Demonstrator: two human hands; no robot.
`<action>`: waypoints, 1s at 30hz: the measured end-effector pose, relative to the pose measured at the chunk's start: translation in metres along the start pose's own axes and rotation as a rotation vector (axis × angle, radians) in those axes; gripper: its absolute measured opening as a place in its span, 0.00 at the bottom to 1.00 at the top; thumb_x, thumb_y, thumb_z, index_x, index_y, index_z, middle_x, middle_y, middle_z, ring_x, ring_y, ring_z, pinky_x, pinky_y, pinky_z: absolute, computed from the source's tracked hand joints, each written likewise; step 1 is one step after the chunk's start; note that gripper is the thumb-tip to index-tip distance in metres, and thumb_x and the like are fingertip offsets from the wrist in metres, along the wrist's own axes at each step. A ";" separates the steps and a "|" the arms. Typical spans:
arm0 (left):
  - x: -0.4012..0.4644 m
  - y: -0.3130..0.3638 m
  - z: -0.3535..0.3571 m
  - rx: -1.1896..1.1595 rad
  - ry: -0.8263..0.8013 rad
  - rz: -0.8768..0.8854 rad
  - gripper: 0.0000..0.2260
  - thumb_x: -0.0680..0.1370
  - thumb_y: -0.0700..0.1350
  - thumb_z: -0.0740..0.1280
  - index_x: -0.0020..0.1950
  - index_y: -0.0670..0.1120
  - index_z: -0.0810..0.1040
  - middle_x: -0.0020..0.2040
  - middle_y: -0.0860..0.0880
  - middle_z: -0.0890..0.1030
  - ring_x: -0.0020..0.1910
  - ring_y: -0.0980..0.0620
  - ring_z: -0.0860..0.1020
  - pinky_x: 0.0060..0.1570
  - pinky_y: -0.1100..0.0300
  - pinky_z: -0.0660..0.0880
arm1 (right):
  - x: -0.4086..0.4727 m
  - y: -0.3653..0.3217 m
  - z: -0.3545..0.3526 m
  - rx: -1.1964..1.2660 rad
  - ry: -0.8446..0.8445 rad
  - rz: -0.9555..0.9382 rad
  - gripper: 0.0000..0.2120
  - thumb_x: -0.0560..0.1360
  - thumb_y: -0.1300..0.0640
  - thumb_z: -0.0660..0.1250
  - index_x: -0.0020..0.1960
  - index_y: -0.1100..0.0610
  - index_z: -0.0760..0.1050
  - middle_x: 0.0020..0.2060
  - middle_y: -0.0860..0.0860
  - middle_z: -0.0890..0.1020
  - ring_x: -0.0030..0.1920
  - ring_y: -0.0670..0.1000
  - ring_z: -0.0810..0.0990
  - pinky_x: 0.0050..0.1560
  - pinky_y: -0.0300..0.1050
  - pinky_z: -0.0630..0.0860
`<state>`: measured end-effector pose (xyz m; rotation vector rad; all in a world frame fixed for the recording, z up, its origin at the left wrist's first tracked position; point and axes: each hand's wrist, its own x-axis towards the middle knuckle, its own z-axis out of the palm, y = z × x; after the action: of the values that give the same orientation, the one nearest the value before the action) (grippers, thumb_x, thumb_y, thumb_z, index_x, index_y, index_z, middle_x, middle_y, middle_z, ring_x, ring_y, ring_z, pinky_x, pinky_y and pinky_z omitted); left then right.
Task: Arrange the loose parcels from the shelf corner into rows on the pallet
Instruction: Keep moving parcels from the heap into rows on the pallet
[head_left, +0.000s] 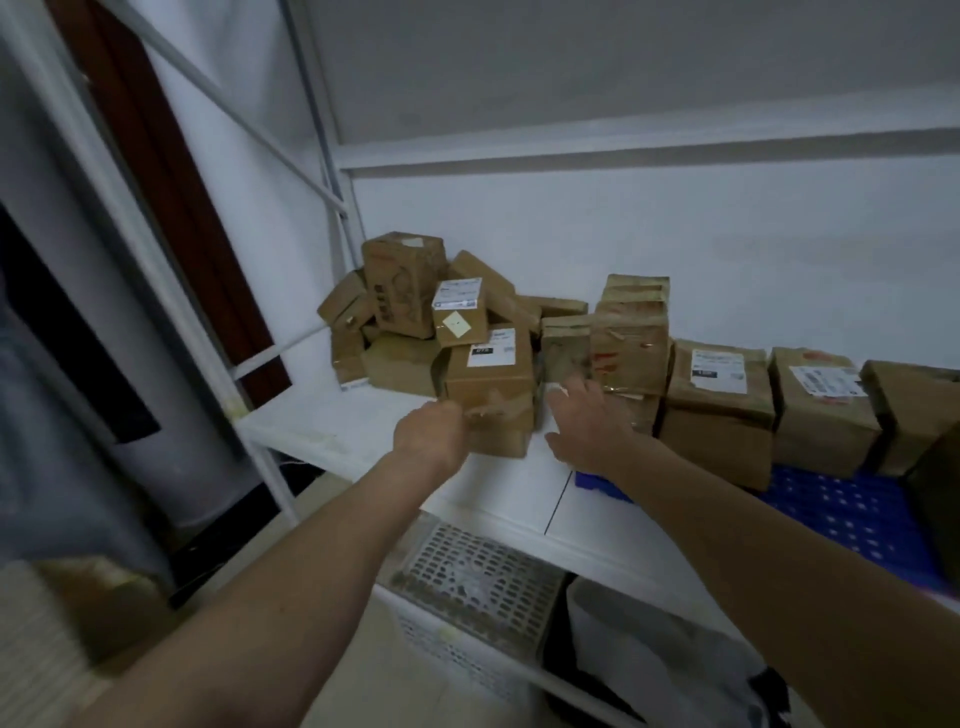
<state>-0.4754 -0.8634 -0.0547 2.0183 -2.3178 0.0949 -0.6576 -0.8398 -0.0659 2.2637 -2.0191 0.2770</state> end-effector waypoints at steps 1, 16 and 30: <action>-0.006 -0.006 0.001 0.005 -0.015 -0.007 0.13 0.78 0.40 0.59 0.61 0.44 0.76 0.56 0.43 0.80 0.54 0.42 0.79 0.47 0.53 0.74 | -0.004 -0.005 0.003 0.003 -0.011 -0.002 0.20 0.77 0.53 0.62 0.66 0.59 0.67 0.64 0.58 0.69 0.64 0.59 0.68 0.62 0.52 0.67; 0.040 -0.079 0.018 -0.097 -0.166 -0.032 0.25 0.75 0.53 0.68 0.70 0.46 0.69 0.67 0.44 0.70 0.65 0.43 0.70 0.61 0.52 0.71 | 0.040 -0.046 0.013 0.322 0.023 0.101 0.17 0.78 0.58 0.60 0.65 0.60 0.64 0.59 0.55 0.70 0.56 0.53 0.71 0.58 0.50 0.73; 0.197 -0.177 0.022 -0.091 -0.116 0.136 0.25 0.73 0.54 0.70 0.66 0.45 0.70 0.63 0.42 0.72 0.62 0.45 0.72 0.51 0.59 0.70 | 0.211 -0.118 0.031 0.229 0.217 0.397 0.56 0.65 0.37 0.73 0.76 0.61 0.44 0.70 0.58 0.61 0.69 0.58 0.62 0.67 0.54 0.66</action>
<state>-0.3269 -1.0837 -0.0580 1.8706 -2.4776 -0.1213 -0.5159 -1.0369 -0.0487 1.8172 -2.3996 0.7835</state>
